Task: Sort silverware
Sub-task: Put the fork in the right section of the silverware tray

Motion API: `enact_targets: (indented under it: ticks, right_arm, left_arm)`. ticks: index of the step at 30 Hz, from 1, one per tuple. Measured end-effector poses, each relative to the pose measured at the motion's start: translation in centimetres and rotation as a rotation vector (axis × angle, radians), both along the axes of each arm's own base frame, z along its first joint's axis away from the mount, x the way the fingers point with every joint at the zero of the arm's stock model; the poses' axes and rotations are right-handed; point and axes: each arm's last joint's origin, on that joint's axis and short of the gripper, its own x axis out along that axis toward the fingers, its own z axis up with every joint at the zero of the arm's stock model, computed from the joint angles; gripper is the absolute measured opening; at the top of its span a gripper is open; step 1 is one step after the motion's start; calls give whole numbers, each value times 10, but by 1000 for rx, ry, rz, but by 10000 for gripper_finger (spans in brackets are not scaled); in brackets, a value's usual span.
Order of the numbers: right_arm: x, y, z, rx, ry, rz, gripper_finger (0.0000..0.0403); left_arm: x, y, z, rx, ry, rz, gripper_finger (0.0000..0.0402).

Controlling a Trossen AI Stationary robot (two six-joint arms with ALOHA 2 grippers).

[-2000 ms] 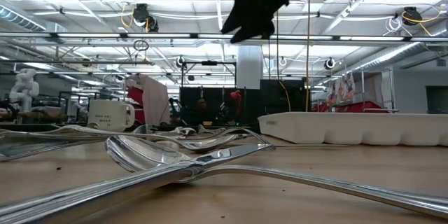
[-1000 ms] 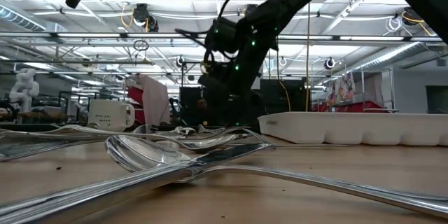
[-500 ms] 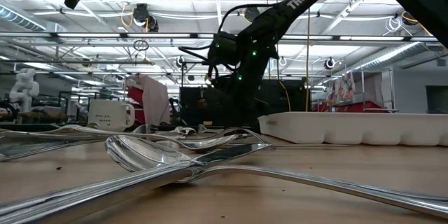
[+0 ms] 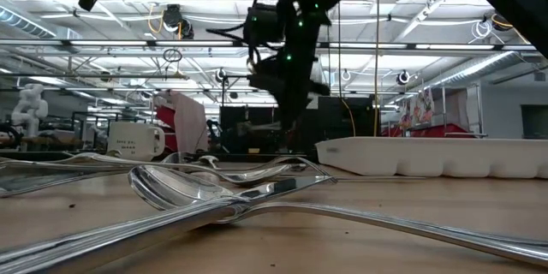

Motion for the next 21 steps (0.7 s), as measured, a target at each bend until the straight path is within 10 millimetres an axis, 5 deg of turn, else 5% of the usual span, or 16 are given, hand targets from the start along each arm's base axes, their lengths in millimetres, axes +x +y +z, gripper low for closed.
enact_targets:
  ticks: [6, 11, 21]
  right_arm:
    - [-38, 18, 44, -152, 380, -138, 0]
    - [-65, 39, 51, -122, 343, -228, 0]
    - [-177, 90, 8, -53, 441, -615, 0]
  left_arm:
    - [0, 0, 0, 0, 2, 0, 118]
    - [0, 0, 0, -1, 4, -1, 118]
    - [-2, -2, -7, -38, 66, -5, 118]
